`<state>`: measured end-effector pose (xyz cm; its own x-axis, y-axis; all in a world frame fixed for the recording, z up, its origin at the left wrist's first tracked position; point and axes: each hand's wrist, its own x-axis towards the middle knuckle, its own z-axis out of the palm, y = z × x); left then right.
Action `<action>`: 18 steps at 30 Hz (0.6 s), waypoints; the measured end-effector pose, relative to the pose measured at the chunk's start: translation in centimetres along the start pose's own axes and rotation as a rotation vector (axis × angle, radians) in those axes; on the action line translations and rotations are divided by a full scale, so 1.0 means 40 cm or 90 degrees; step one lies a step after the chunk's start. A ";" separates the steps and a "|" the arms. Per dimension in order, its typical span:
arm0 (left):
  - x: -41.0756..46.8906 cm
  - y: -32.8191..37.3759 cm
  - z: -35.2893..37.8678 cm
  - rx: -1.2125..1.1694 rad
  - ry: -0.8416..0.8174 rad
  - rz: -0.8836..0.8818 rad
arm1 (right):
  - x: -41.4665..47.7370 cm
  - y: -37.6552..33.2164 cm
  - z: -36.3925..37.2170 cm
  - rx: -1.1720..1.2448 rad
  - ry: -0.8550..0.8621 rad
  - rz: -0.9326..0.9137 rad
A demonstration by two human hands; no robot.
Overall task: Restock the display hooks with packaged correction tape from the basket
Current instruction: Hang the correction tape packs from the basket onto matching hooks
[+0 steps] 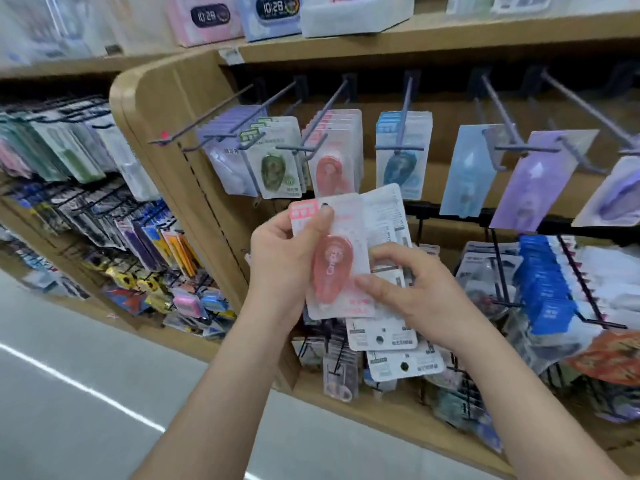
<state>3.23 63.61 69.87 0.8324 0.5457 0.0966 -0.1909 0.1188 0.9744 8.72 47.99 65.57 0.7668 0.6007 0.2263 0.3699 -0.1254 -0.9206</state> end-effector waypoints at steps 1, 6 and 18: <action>0.023 0.003 0.004 -0.018 0.027 0.012 | 0.012 0.005 0.004 0.008 -0.009 0.006; 0.123 0.011 -0.001 0.016 0.067 0.079 | 0.071 0.015 0.052 0.071 -0.002 0.025; 0.251 0.006 -0.023 0.072 0.037 0.055 | 0.140 0.039 0.139 0.122 0.125 0.069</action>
<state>11.08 69.88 70.88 0.7830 0.5978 0.1720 -0.1975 -0.0232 0.9800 10.69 55.54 63.63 0.8904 0.4247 0.1637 0.1892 -0.0182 -0.9818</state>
